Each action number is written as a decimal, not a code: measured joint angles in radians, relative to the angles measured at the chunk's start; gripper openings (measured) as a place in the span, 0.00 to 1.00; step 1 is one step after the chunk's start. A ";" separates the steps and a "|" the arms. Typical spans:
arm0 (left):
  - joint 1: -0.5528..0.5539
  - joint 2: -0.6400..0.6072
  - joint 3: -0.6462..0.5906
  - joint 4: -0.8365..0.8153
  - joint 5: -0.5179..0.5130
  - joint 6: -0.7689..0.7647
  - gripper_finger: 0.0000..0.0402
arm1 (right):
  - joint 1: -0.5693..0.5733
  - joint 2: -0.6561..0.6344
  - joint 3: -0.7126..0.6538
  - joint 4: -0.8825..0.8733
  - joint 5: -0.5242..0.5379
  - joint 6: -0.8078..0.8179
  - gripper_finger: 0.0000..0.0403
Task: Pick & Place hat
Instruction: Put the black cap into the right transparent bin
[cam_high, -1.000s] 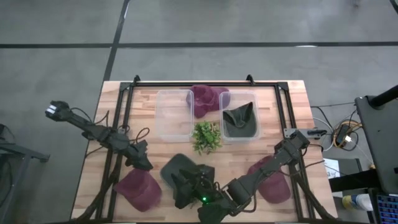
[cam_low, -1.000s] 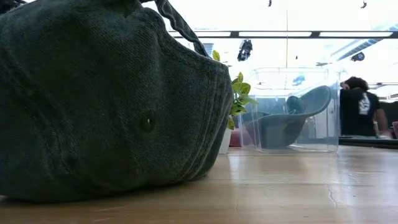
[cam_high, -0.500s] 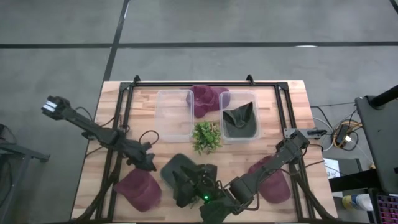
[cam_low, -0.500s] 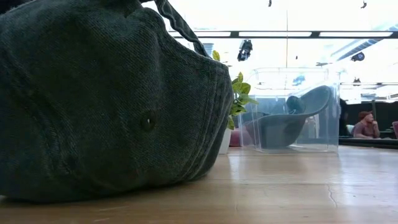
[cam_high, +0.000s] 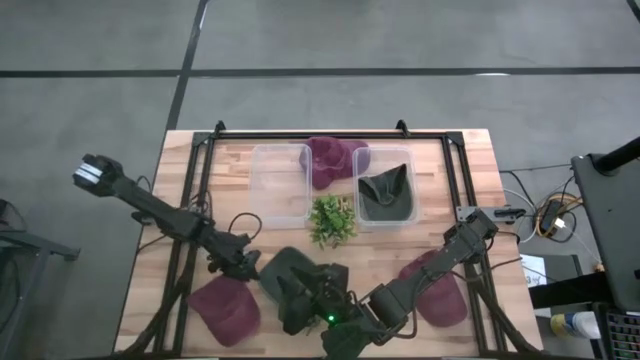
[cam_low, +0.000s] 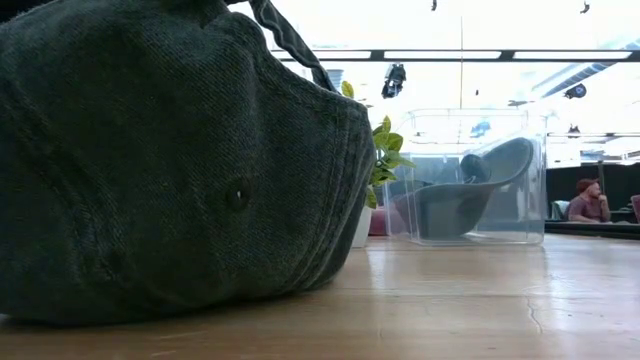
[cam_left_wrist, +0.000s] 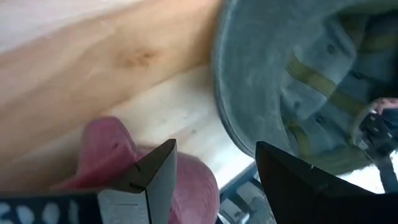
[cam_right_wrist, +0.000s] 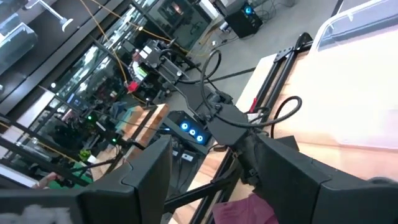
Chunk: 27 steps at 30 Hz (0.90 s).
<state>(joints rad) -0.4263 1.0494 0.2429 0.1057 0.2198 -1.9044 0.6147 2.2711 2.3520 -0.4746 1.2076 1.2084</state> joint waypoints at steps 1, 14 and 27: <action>0.002 0.014 0.002 0.005 -0.001 -0.001 0.53 | 0.000 0.000 0.000 -0.001 0.000 -0.006 0.54; 0.011 0.179 0.042 0.159 -0.068 -0.056 0.53 | 0.000 0.000 0.000 0.000 0.000 -0.037 0.54; 0.019 0.255 0.065 0.201 -0.071 -0.036 0.25 | 0.000 0.000 0.000 0.001 -0.001 -0.038 0.54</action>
<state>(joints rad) -0.4068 1.3047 0.3080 0.3069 0.1489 -1.9399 0.6147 2.2711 2.3524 -0.4740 1.2068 1.1702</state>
